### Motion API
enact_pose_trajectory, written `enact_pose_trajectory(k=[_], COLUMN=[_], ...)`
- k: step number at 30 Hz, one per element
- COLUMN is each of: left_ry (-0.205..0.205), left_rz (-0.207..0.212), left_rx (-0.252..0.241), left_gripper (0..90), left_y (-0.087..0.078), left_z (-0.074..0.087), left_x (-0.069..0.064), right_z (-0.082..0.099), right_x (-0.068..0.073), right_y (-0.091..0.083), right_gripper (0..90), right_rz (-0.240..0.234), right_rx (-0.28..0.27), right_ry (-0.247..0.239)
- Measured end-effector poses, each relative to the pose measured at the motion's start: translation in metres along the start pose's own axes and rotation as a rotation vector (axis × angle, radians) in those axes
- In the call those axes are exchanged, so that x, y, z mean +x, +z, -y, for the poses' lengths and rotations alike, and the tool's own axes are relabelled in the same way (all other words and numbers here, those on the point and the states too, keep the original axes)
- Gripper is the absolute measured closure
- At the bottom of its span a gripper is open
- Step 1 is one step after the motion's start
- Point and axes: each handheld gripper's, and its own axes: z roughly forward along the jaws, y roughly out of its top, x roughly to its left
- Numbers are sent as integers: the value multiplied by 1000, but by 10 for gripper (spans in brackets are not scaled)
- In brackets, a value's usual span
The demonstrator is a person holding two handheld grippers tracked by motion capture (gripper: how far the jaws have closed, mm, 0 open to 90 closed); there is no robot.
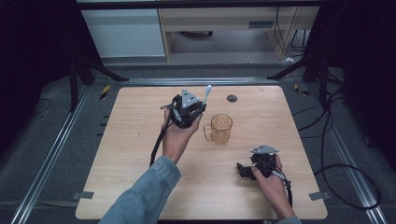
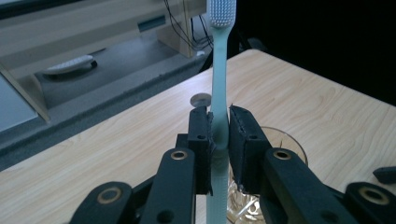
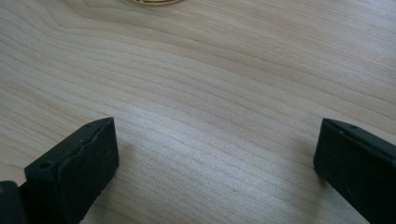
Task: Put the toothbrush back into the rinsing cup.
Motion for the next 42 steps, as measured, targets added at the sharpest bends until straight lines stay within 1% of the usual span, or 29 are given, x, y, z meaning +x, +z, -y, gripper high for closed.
enact_pose_trajectory(k=[2, 3, 4, 5, 6, 7, 9, 15, 19, 23, 28, 32, 33, 34, 35, 36, 37, 39, 42], left_ry=[3, 15, 18, 9, 17, 8, 5, -16, -13, -16, -35, -26, -21, -7, -19, -19, -8, -31, -46], left_rz=[-1, -7, -10, -2, -8, -5, 4, -1, -3, -2, 3, 2, 1, -4, 2, 3, -7, 2, 2], left_rx=[-27, -45, -57, -61, -78, -84, -100, -154, -180, -218, -249, -268, -275, -287, -287, -296, -310, -319, -334], left_gripper=[788, 788, 788, 788, 788, 788, 788, 788, 789, 789, 789, 789, 789, 789, 789, 789, 789, 789, 789], left_y=[-1, -2, -3, -3, -3, -4, -3, -3, -3, -3, -1, 0, 0, 0, 0, 0, 0, 1, 2], left_z=[0, 1, 1, 2, 2, 4, 6, 12, 15, 18, 21, 22, 22, 22, 22, 22, 22, 24, 28], left_x=[0, -1, -1, -2, -2, -3, -3, -3, -5, -7, -7, -8, -8, -8, -8, -7, -6, -5, -1], right_z=[0, 0, 0, 0, 0, 0, 0, 0, 0, 0, 0, 0, 0, 0, 0, 0, 0, 0, 0], right_x=[0, 0, 1, 1, 1, 1, 1, 1, 1, 1, 2, 2, 2, 2, 2, 2, 2, 2, 2], right_y=[0, 0, 0, 0, 0, 0, 0, 0, 0, 0, 0, 0, 0, 0, 0, 0, 0, 0, 0], right_gripper=[4, 4, 4, 4, 4, 4, 4, 4, 4, 4, 4, 4, 4, 4, 5, 4, 5, 5, 6], right_rz=[-2, -3, -4, -6, -3, -4, -7, -13, -18, -19, -20, -21, -22, -23, -23, -24, -24, -25, -26], right_rx=[0, 1, 1, 2, 4, 2, 3, 2, 3, 3, 3, 3, 3, 3, 4, 3, 3, 3, 3], right_ry=[0, 0, 0, 1, 0, -2, -4, -11, -18, -19, -18, -19, -20, -20, -21, -22, -23, -25, -26])
